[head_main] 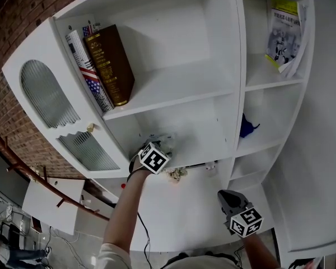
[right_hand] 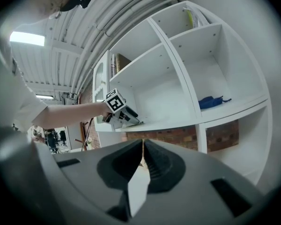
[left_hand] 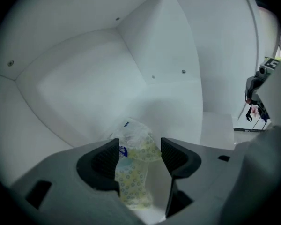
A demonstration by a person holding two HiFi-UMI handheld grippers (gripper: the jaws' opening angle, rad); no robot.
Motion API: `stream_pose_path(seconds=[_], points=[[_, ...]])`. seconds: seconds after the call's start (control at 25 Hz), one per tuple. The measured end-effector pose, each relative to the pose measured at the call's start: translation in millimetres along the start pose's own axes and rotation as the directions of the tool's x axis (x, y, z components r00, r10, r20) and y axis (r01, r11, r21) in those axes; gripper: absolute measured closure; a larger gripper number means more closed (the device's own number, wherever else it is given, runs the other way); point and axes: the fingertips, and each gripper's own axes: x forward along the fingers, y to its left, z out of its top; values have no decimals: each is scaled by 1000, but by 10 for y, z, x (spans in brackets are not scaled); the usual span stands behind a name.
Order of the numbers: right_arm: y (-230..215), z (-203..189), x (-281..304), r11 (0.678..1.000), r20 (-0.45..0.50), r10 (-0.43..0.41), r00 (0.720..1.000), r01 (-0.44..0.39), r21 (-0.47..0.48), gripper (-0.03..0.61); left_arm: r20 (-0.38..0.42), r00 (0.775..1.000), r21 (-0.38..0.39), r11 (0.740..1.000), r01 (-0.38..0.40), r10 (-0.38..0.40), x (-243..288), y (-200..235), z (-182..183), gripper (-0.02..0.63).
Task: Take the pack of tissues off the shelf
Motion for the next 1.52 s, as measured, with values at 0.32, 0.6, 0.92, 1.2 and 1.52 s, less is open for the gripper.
stream_pose_path(seconds=[0.32,0.6,0.92,1.2,1.52], points=[[-47,-63,11,1000,-24,-5,1000,5,19,546,-28,997,-191,979,63,-70,53,104,-35,345],[-60,-74,-22,1000,-23,-2,1000,2,25,546,-18,997,-296,953,72,-81,99,155,-74,441],[-102,-134,-45,999,-39,4,999,-3,38,546,84,993,-333,937,108,-84,29,86,2,565],[-57,-118,-5,999,-43,27,999,-26,32,546,164,981,-293,945,148,-103,-200,-118,123,572],[-4,-134,23,998,-48,49,998,-48,28,546,257,965,-294,946,135,-58,-470,-160,227,574]])
